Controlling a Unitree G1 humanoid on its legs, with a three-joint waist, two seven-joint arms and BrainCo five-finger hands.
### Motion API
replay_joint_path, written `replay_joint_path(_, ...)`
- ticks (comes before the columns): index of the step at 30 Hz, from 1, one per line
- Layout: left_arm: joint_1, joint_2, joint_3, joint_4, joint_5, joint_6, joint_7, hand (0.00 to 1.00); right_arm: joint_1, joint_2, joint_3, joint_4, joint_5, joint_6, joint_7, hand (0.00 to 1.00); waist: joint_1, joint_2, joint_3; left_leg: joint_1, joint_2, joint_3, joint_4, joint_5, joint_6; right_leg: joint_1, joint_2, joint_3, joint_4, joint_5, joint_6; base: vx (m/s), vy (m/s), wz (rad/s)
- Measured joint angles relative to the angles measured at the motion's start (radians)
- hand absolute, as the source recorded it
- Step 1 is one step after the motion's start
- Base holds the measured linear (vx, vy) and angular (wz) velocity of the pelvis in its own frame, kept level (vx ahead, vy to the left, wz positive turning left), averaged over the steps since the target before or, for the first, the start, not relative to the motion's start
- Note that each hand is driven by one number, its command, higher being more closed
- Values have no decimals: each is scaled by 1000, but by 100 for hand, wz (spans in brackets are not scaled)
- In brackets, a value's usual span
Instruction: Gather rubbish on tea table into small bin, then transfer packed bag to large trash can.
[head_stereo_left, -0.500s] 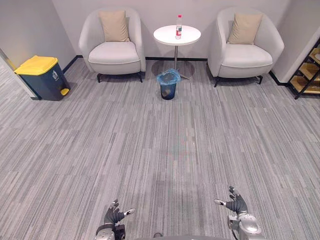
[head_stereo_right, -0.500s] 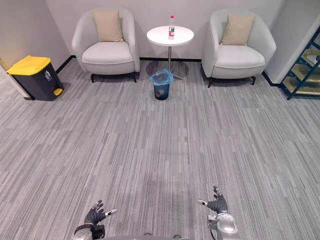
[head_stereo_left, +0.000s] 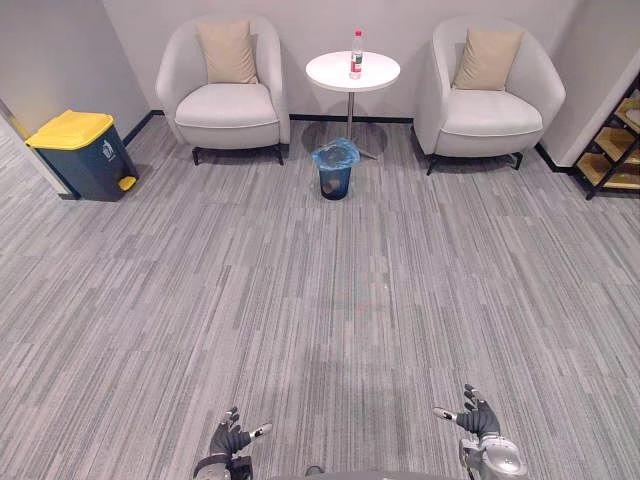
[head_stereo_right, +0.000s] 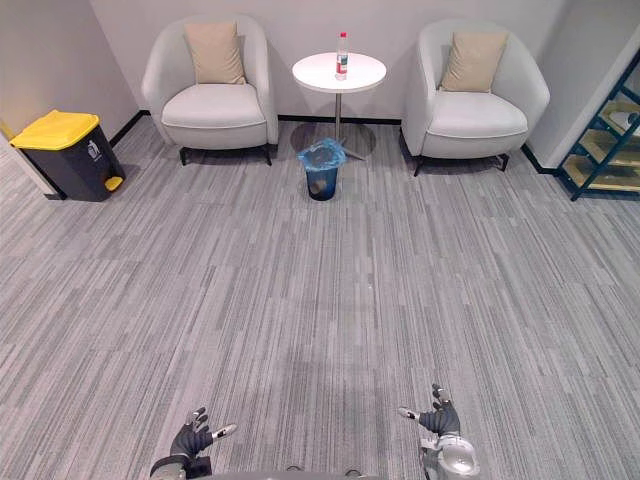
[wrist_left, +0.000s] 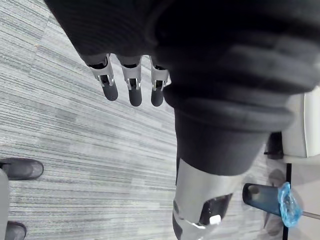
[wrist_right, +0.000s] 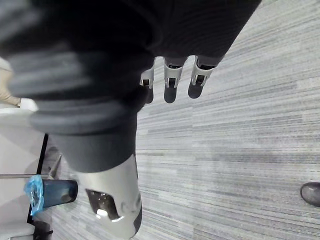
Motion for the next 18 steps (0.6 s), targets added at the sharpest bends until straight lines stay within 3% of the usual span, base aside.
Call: replay_joint_path(18,0,0,-12,0,8,2,0,0,0,7,-8,0,29,1,-4,0,2,6,2,-10,16,39,0,-8,-3,-18,17,41,-2,0,-1,-29,-40,-6)
